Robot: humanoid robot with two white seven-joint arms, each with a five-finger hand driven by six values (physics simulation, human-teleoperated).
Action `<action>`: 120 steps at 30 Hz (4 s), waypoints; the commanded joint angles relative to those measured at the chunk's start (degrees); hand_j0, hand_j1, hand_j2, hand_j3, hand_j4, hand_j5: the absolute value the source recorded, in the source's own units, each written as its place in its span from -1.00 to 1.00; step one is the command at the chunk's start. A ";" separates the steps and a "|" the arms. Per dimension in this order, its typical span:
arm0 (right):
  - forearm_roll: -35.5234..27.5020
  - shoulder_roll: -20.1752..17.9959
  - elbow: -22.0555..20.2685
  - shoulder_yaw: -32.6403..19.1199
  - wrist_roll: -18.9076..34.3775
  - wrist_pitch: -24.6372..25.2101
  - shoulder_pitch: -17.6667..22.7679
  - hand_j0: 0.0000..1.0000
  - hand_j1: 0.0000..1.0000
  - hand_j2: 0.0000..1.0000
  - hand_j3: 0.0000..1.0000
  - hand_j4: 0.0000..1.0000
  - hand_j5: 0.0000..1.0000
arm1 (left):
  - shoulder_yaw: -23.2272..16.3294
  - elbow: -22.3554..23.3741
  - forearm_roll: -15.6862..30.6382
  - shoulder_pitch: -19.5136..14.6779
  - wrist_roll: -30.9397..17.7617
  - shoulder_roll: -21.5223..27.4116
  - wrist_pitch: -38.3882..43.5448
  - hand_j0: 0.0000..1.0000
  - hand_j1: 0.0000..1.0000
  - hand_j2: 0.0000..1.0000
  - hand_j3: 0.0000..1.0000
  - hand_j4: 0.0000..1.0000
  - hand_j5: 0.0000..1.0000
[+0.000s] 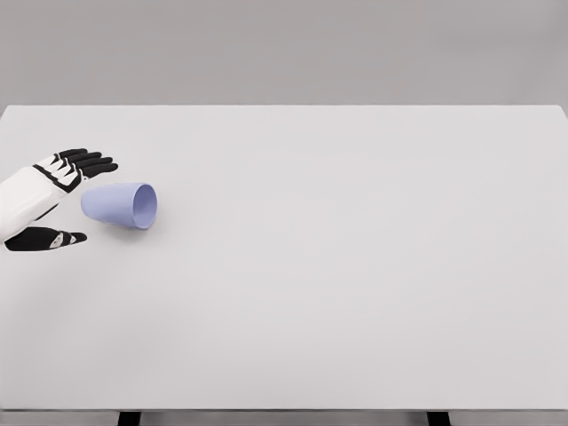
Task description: Flip the cup with left arm and place it on the table
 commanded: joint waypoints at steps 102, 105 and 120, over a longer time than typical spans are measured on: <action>0.72 0.00 0.53 0.89 0.11 0.40 0.44 1.00 1.00 1.00 1.00 1.00 1.00 | -19.24 8.85 -0.04 -23.38 -24.86 -8.93 35.31 0.90 0.90 0.90 0.90 0.90 0.90; 0.72 0.00 0.53 0.80 0.11 0.40 0.44 1.00 1.00 1.00 1.00 1.00 1.00 | -19.85 8.85 -0.04 -23.38 -24.86 -8.93 35.31 0.88 0.88 0.88 0.88 0.88 0.88; 0.72 0.00 0.53 0.89 0.11 0.40 0.44 1.00 1.00 1.00 1.00 1.00 1.00 | -20.29 8.85 0.40 -23.29 -24.86 -8.84 37.69 0.34 0.34 0.34 0.34 0.34 0.34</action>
